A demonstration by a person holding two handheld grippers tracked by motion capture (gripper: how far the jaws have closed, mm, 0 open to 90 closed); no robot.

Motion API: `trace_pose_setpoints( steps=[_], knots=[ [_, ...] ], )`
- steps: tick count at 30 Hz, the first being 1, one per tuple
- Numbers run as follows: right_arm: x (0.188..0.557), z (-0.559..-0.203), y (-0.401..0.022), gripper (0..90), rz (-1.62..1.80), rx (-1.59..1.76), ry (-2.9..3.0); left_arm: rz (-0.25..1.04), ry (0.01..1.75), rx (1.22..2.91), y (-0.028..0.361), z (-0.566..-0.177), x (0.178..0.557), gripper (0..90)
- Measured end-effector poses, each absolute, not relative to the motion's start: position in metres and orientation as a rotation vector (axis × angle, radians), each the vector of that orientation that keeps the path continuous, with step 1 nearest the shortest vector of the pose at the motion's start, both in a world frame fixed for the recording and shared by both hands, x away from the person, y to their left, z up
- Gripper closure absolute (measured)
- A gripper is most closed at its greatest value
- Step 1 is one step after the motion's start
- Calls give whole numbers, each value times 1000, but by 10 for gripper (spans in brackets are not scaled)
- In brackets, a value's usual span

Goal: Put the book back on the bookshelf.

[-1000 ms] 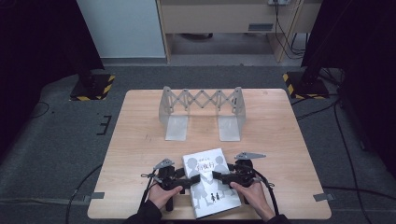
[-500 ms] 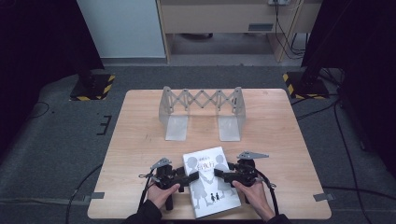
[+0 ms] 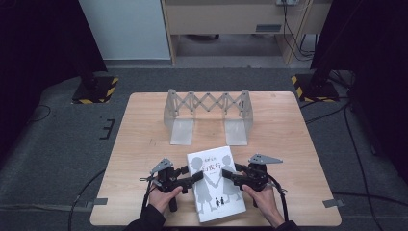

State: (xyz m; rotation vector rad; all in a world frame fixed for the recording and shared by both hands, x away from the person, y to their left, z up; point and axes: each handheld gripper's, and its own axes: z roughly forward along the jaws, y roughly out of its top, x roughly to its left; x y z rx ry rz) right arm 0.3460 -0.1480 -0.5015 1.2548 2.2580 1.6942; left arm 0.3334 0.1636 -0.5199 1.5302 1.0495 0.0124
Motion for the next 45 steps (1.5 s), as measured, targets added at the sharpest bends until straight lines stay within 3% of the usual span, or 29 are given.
trace_pose_setpoints(
  steps=[6,36,45],
  knots=[
    [345,-496,-153,519,1733,1225,2212,10,1034,1525,162,-514,336,291],
    [345,-498,-146,516,1742,1176,2236,-118,1008,1535,141,-527,342,223],
    [346,-499,-149,503,1762,1209,2238,-143,1036,1491,144,-520,338,342]
  ],
)
